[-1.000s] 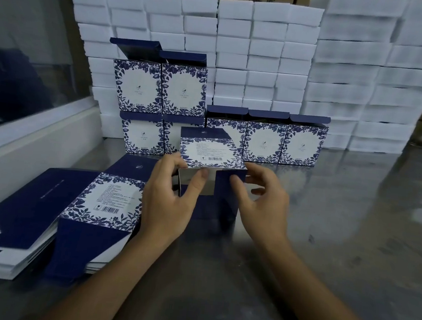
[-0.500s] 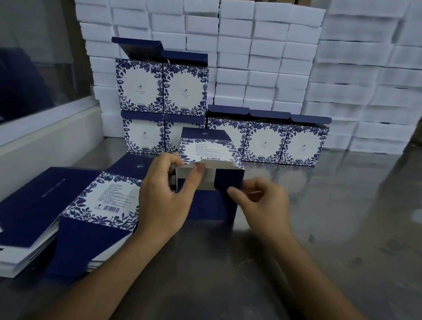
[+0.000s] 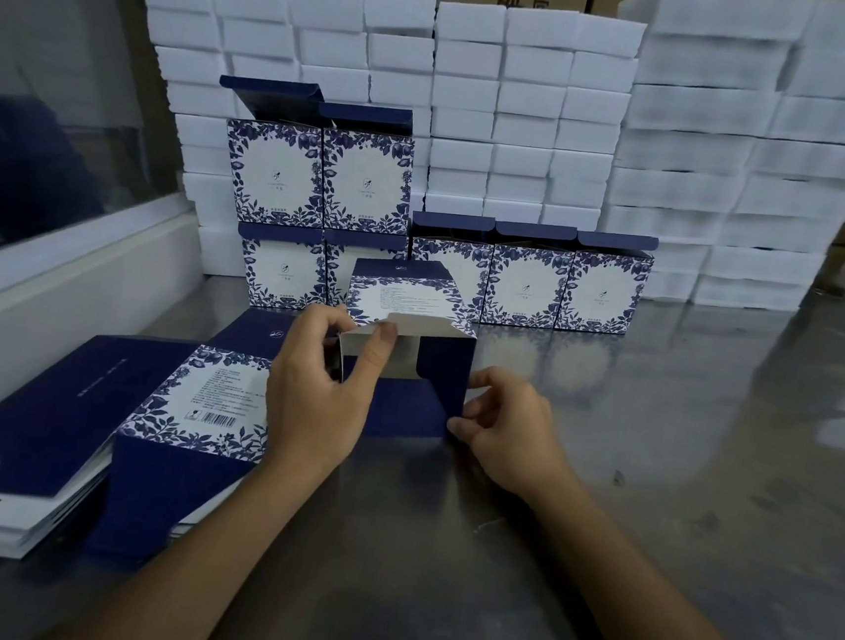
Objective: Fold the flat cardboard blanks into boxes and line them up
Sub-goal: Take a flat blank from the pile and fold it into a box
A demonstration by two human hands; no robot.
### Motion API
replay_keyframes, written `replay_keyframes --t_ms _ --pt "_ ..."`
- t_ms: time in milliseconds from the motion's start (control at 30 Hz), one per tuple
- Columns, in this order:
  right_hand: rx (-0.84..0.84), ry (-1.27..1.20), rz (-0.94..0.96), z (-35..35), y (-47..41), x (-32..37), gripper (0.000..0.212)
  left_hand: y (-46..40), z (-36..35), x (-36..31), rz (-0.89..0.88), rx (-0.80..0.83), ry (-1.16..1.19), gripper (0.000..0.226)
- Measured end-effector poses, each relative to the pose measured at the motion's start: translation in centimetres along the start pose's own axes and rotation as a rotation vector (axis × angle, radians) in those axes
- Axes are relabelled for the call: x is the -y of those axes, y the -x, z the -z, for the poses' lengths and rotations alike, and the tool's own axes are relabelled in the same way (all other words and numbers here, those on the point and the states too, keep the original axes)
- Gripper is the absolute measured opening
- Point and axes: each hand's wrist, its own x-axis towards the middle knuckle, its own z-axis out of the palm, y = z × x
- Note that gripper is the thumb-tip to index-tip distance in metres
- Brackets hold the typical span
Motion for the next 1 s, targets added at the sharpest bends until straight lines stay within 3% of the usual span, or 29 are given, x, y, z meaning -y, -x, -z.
replay_keyframes --t_ms 167,300,433,567,700,867,1000 --pt "-0.042 -0.093 0.121 0.1 0.5 0.7 0.065 0.1 0.0 0.1 -0.011 0.052 0.017 0.046" --pt "-0.210 -0.330 0.180 0.1 0.6 1.5 0.052 0.3 0.1 0.2 -0.068 0.185 0.207 0.042" --pt "-0.329 -0.267 0.166 0.8 0.5 2.0 0.022 0.3 -0.3 0.2 -0.032 0.258 0.230 0.032" --pt "-0.456 -0.196 0.226 1.2 0.6 2.9 0.033 0.6 -0.5 0.5 0.001 0.231 0.178 0.032" --pt "-0.514 -0.158 0.274 1.2 0.7 3.2 0.028 0.4 -0.6 0.9 0.025 0.156 0.097 0.029" --pt "-0.521 -0.171 0.305 1.0 0.6 3.1 0.025 0.1 -0.5 1.1 -0.140 0.112 -0.103 0.030" --pt "-0.525 -0.182 0.313 1.0 0.5 3.0 0.025 -0.1 -0.5 0.9 -0.163 0.094 -0.138 0.031"
